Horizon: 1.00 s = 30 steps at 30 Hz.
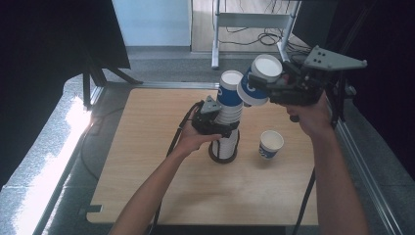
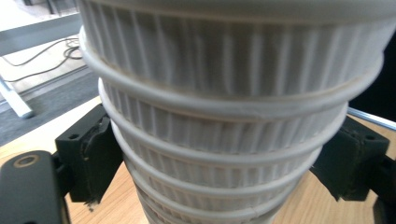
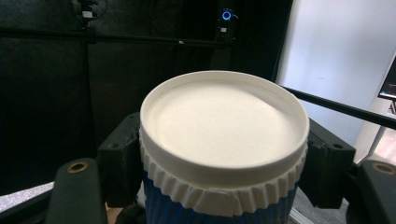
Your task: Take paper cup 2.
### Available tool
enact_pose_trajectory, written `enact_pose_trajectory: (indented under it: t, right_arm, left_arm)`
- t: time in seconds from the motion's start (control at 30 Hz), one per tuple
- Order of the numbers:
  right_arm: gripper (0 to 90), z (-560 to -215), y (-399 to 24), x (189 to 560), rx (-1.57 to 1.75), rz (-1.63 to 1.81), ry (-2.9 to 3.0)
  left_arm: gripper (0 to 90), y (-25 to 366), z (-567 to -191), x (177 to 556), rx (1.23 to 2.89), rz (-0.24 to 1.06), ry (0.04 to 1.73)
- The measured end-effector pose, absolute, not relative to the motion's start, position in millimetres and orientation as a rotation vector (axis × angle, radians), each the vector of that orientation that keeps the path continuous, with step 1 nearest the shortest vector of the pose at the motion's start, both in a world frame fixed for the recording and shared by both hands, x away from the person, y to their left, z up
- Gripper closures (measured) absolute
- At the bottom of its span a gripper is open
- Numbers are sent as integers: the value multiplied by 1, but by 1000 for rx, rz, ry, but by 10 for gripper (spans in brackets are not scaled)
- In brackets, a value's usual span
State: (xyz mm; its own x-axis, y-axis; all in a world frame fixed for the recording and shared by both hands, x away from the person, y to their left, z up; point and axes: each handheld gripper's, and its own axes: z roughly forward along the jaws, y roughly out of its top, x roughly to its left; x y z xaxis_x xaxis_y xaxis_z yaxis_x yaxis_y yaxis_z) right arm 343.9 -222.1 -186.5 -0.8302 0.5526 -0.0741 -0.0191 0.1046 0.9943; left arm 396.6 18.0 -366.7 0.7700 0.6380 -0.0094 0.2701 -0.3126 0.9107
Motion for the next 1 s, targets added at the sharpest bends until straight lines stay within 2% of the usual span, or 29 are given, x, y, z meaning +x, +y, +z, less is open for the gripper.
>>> enact_pose_trajectory:
  t: [0.13,0.23,0.67,1.0]
  right_arm:
    - [276,-197,-235,331,518,1775,1965]
    - [276,-207,-242,324,517,1776,1966]
    - [275,-269,-251,310,551,1753,2043]
    - [275,-320,-247,297,547,1778,2089]
  left_arm:
    - [42,19,-364,394,1886,427,695]
    - [33,23,-362,391,1869,418,709]
    - [68,47,-373,356,1867,406,643]
    - [99,74,-388,327,1833,378,652]
